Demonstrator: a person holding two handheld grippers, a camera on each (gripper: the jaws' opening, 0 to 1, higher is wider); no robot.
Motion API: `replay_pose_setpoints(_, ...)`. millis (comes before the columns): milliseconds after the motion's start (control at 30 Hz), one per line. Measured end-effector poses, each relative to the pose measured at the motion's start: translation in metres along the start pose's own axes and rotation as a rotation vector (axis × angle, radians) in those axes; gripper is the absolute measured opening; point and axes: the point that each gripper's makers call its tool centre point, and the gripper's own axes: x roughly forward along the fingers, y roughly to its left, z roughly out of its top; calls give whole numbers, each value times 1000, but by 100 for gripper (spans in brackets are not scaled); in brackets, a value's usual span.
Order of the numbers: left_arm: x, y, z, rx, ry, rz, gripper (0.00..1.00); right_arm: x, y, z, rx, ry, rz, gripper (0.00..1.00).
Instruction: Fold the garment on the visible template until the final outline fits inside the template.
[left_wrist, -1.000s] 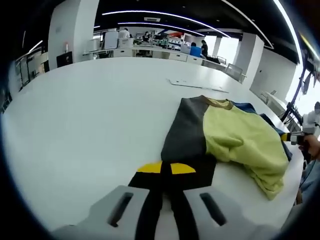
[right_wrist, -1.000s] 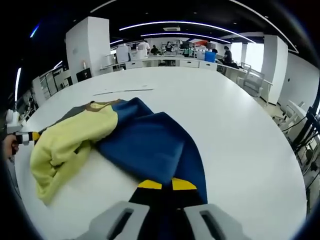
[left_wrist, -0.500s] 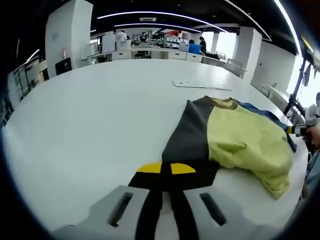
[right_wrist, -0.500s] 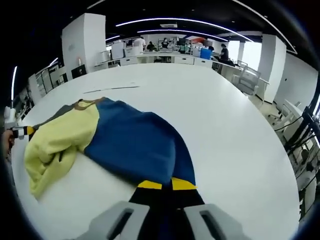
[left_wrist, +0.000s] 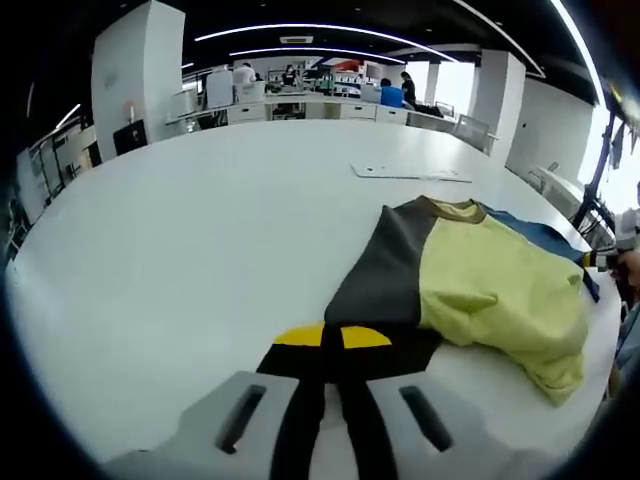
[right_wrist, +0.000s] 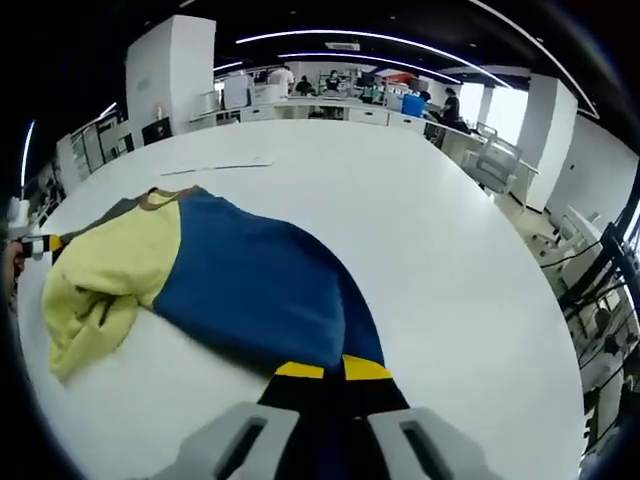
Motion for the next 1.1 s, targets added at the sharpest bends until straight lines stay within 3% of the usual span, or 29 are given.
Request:
replay_pose_setpoints(67, -1, 0, 0, 3, -1, 1, 0, 1, 7, -1, 12, 4, 48, 0)
replay_pose_setpoints(200, -2, -1, -1, 0, 0, 2, 1, 0, 6, -3, 30, 2, 47, 3)
replay_pose_setpoints(300, -3, -2, -1, 0, -6, 6, 1, -3, 8, -3, 49, -6, 62, 14)
replay_pose_setpoints(367, -5, -2, 1, 18, -12, 13, 5, -6, 12, -2, 61, -12, 82, 28)
replay_pose_setpoints(433, -7, -1, 3, 30, -19, 15, 13, -9, 19, 2, 59, -26, 110, 41)
replay_pose_setpoints(533, -13, -4, 9, 58, -45, 12, 28, -18, 32, 11, 23, -59, 153, 54)
replay_pose_setpoints(667, -22, -9, 11, 56, -61, 10, 42, -26, 47, 18, 38, -69, 213, 68)
replay_pose_setpoints(900, -38, -27, 5, 95, -85, -41, 64, -41, 85, 29, -3, -113, 327, 83)
replay_pose_setpoints(1100, -55, -41, 3, 109, -116, -97, 78, -51, 119, 33, -57, -136, 422, 88)
